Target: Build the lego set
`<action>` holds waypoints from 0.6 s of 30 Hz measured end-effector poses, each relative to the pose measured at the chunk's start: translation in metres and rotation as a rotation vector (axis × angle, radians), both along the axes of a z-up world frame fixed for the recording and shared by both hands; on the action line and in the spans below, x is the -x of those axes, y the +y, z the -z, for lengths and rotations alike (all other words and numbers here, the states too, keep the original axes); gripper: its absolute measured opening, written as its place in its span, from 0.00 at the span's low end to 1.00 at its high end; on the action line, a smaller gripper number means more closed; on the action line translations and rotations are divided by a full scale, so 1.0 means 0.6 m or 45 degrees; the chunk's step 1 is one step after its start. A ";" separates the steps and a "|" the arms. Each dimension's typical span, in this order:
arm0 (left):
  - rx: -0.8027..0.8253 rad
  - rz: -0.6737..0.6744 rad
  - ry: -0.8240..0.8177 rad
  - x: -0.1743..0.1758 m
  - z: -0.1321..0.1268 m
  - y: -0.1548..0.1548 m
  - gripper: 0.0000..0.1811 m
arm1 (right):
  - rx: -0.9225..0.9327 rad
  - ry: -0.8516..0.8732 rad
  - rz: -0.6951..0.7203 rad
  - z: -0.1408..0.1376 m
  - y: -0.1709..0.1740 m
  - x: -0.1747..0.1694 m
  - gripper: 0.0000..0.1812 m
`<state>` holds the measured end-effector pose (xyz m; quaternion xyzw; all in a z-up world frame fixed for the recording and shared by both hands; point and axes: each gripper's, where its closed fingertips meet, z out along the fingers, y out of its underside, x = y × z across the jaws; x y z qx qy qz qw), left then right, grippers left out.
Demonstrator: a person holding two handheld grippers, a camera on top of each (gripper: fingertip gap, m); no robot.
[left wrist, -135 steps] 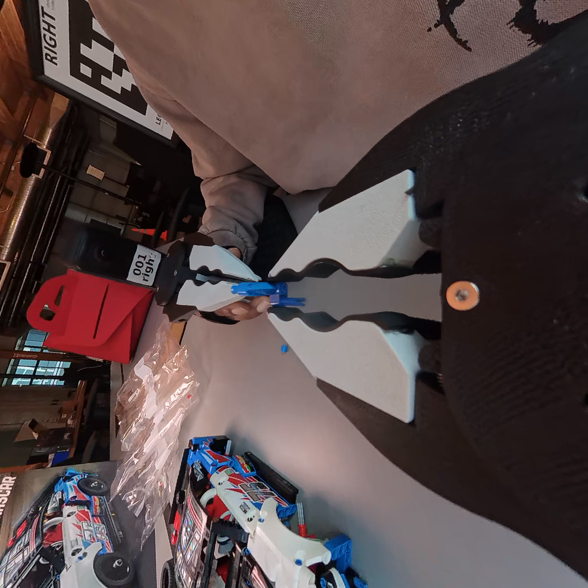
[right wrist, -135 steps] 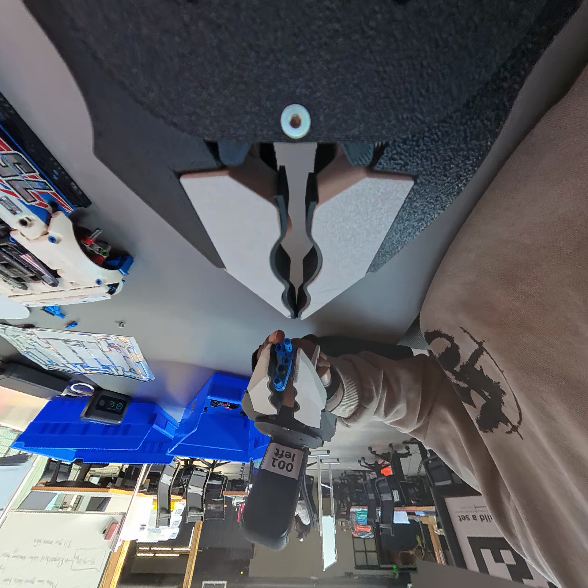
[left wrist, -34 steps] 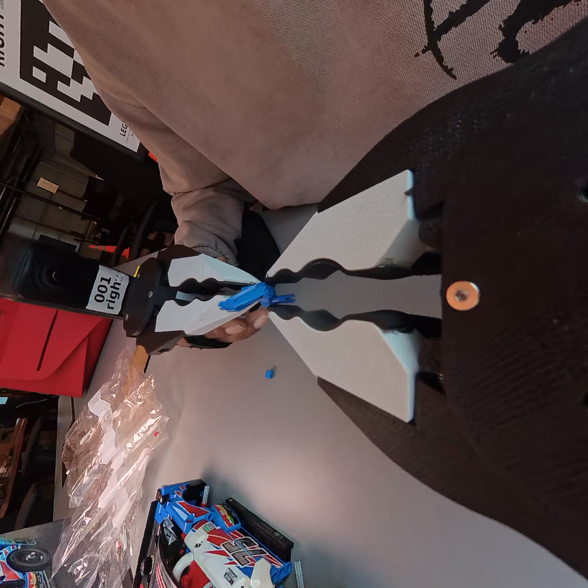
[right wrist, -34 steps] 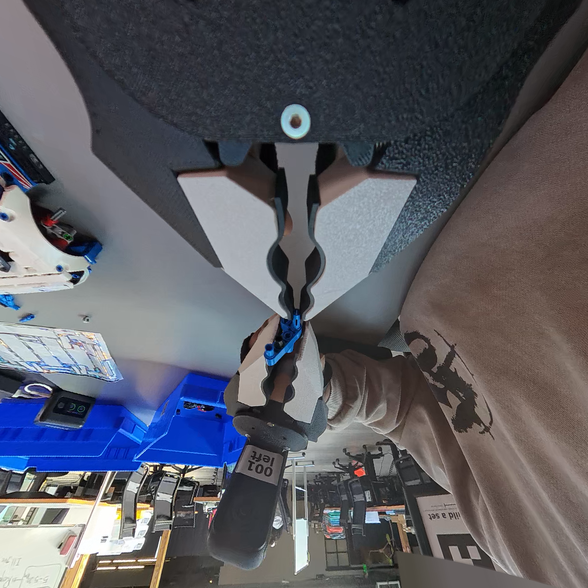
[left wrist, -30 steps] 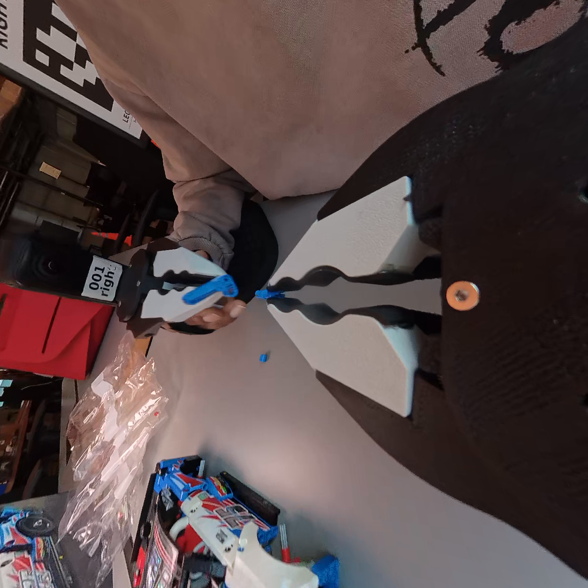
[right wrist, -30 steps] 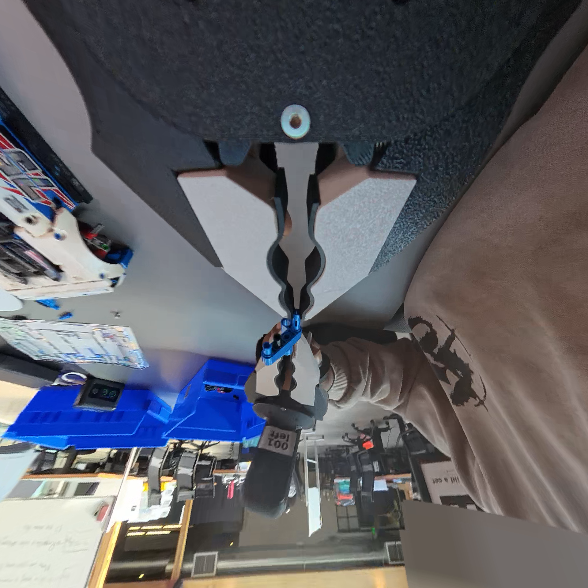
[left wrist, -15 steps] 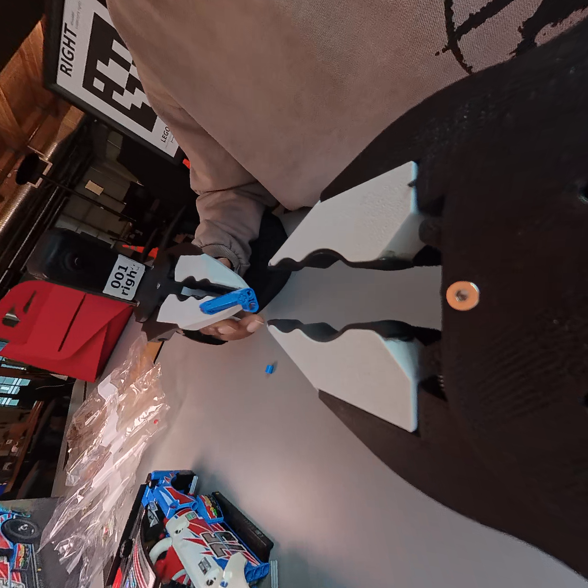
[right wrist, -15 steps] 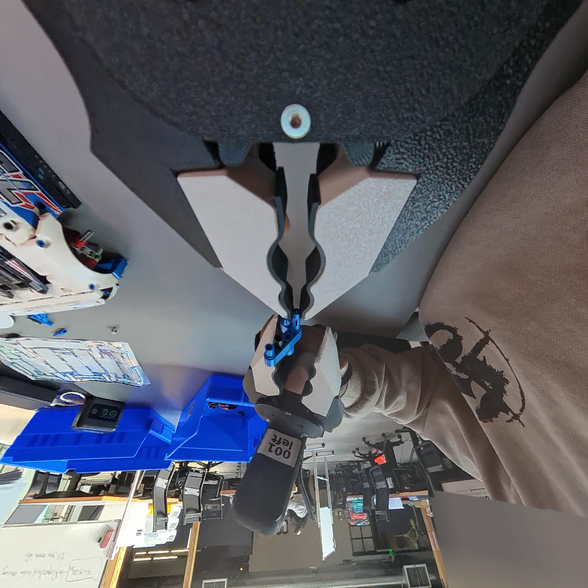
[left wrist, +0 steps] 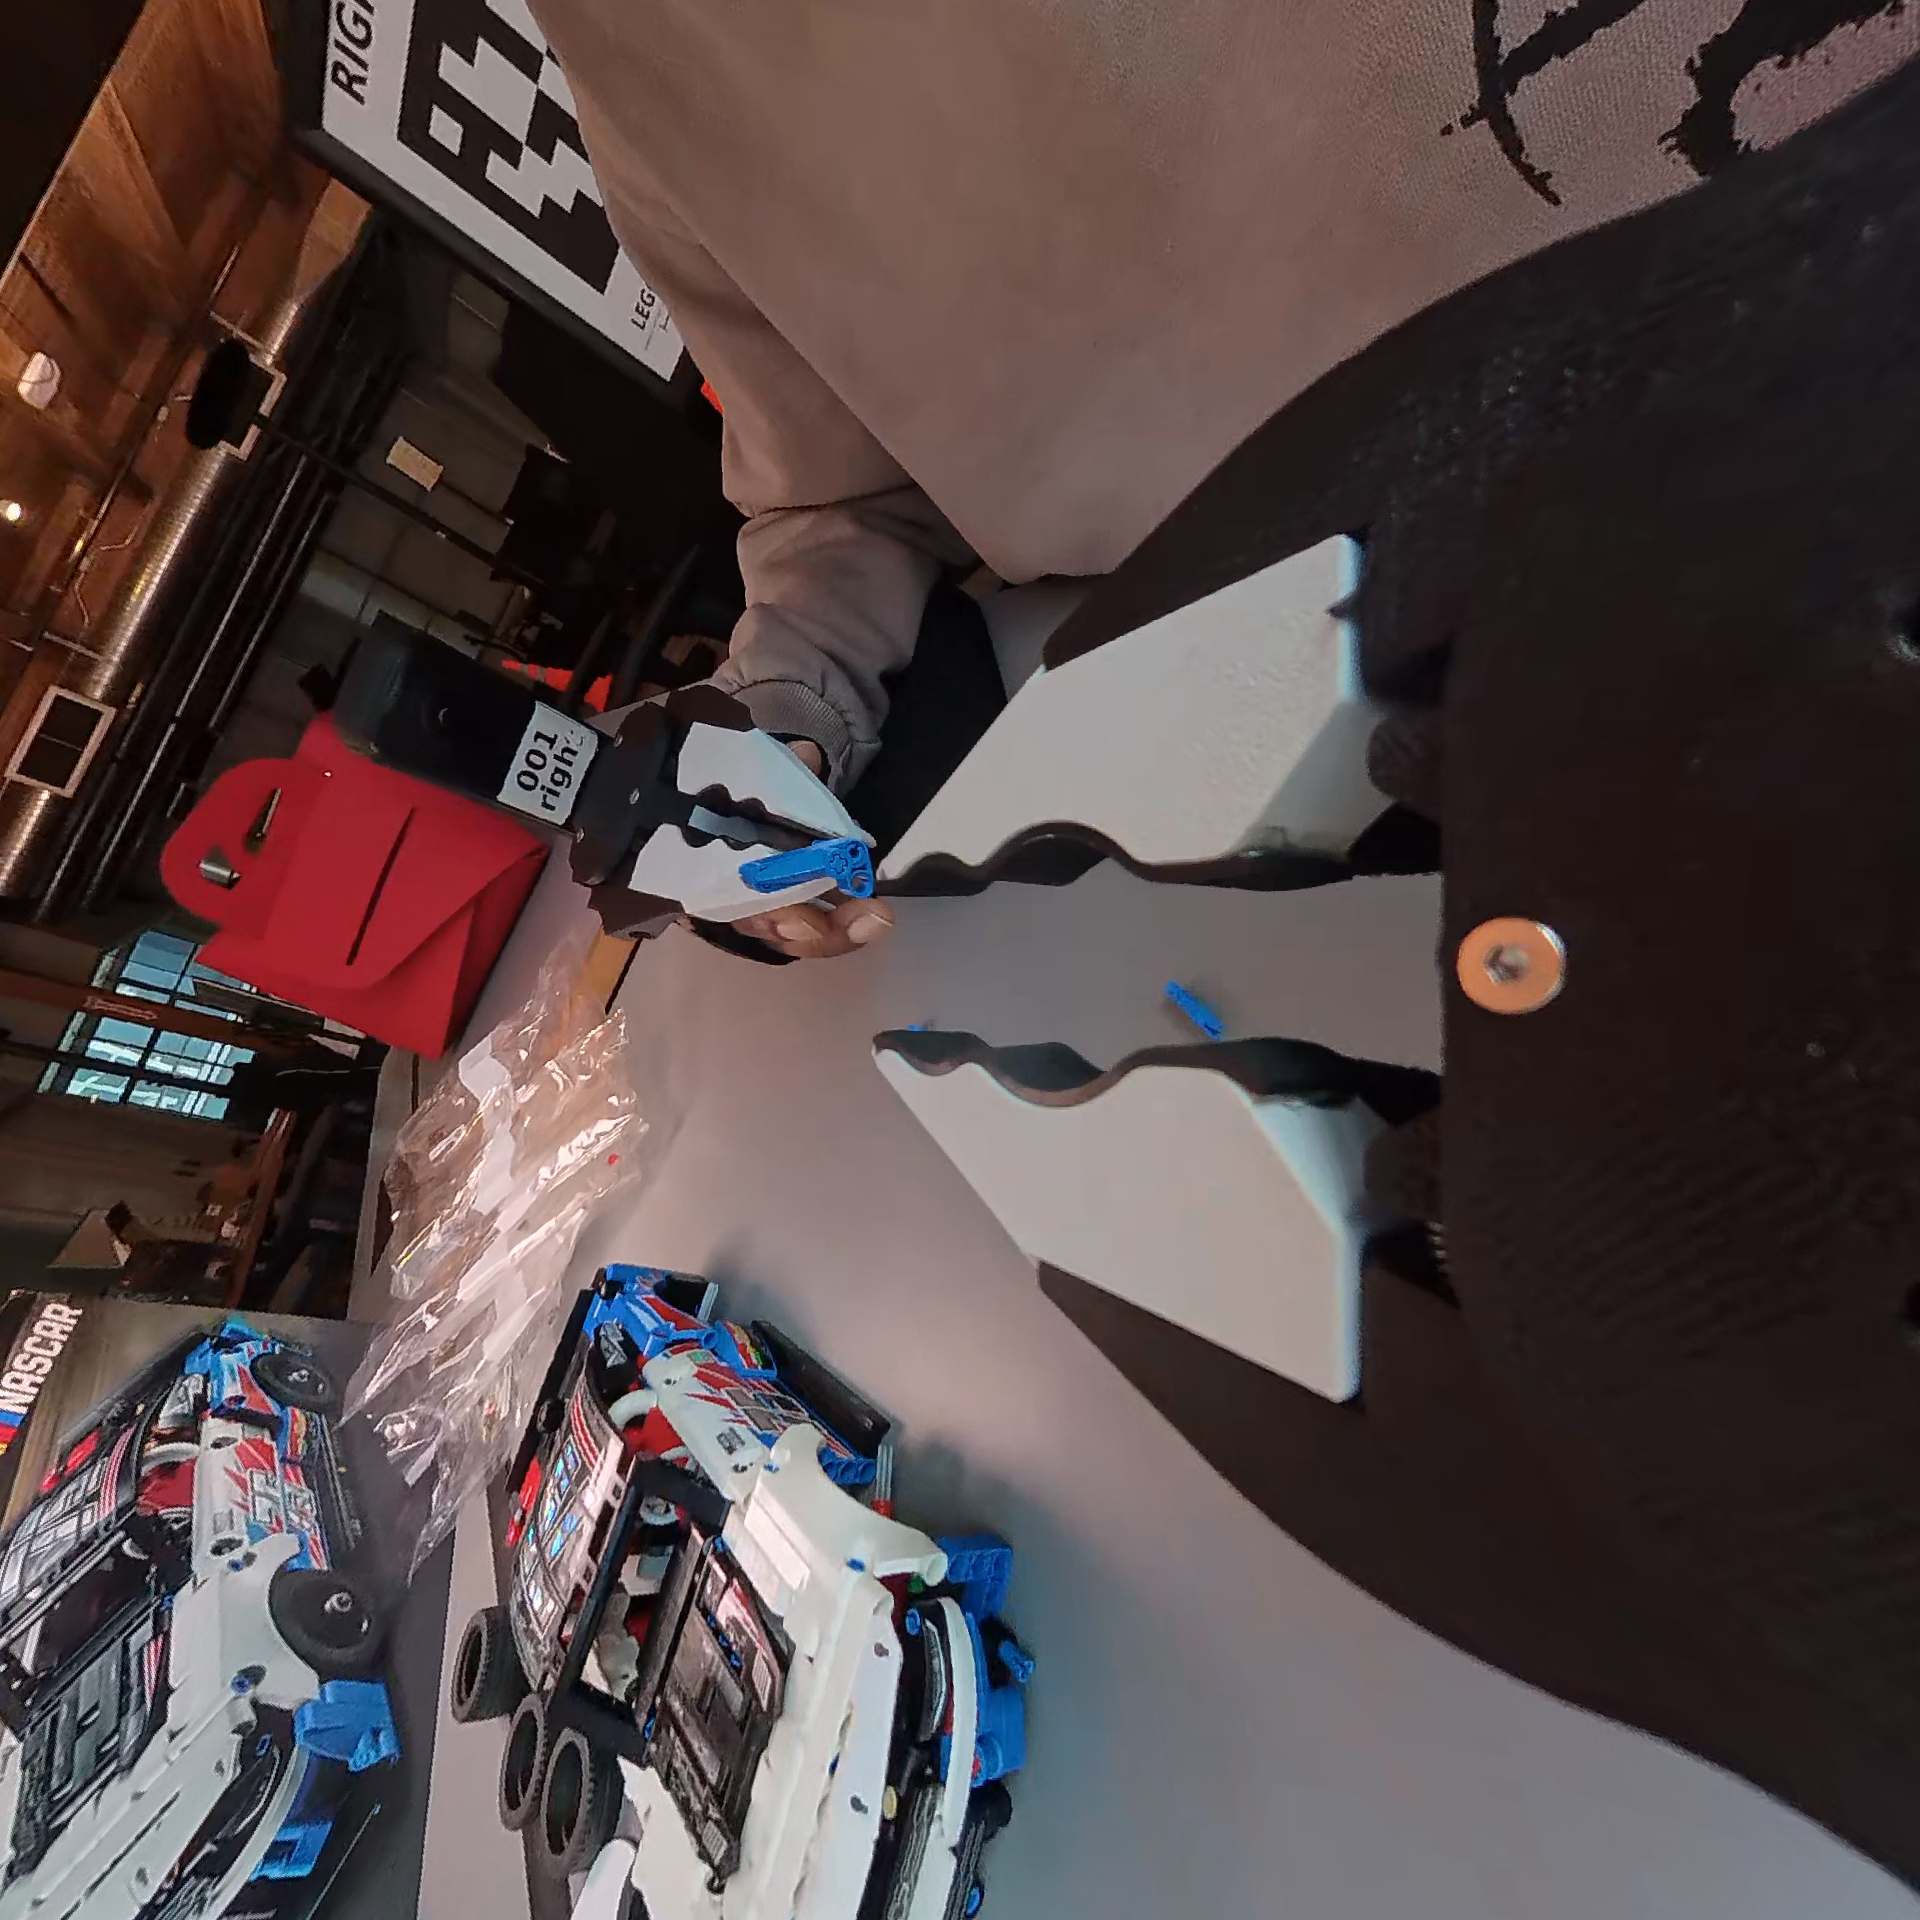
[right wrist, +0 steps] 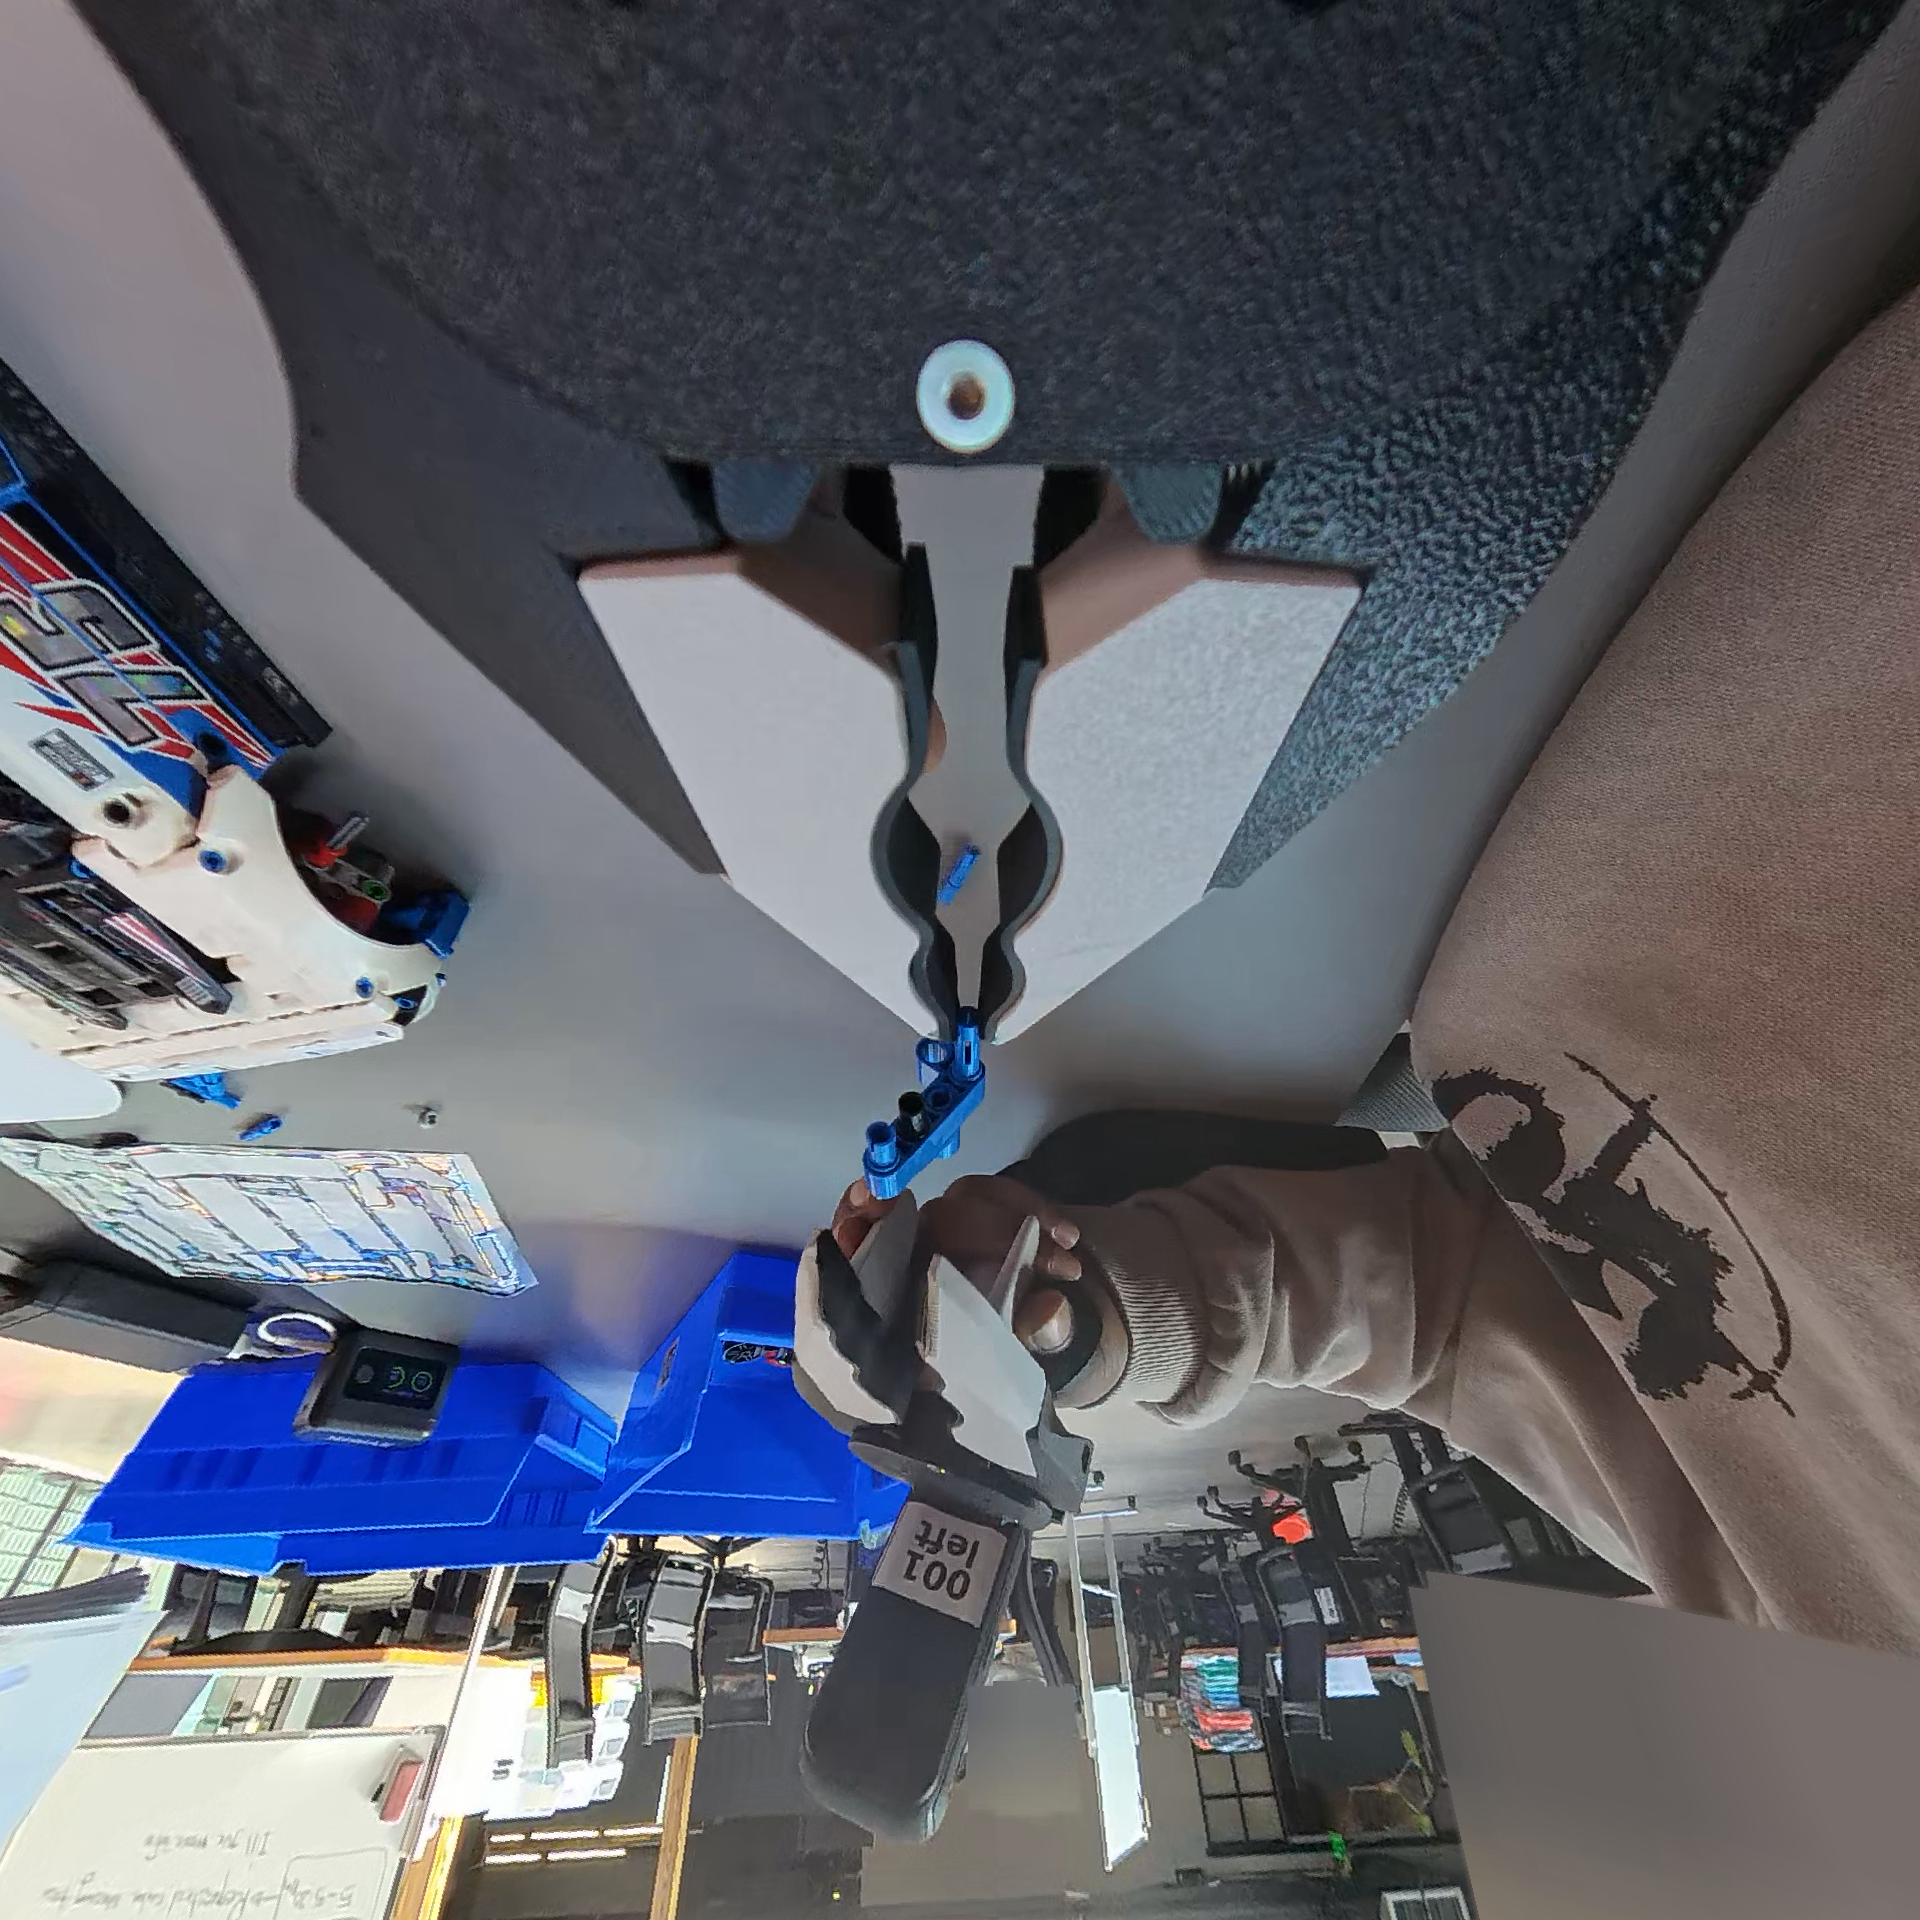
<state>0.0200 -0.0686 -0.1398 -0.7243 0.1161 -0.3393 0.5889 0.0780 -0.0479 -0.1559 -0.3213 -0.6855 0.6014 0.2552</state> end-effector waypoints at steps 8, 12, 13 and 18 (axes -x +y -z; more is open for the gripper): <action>0.059 0.107 0.023 -0.039 0.024 -0.001 0.12 | 0.033 -0.001 -0.008 -0.002 0.000 -0.001 0.01; 0.049 0.141 0.024 -0.056 0.024 -0.001 0.12 | 0.078 0.012 -0.039 -0.008 -0.005 -0.004 0.01; 0.037 0.153 0.024 -0.062 0.021 -0.001 0.13 | 0.099 0.020 -0.048 -0.011 -0.007 -0.006 0.01; -0.019 0.186 0.028 -0.092 0.008 0.002 0.15 | 0.182 0.049 -0.096 -0.024 -0.014 -0.010 0.01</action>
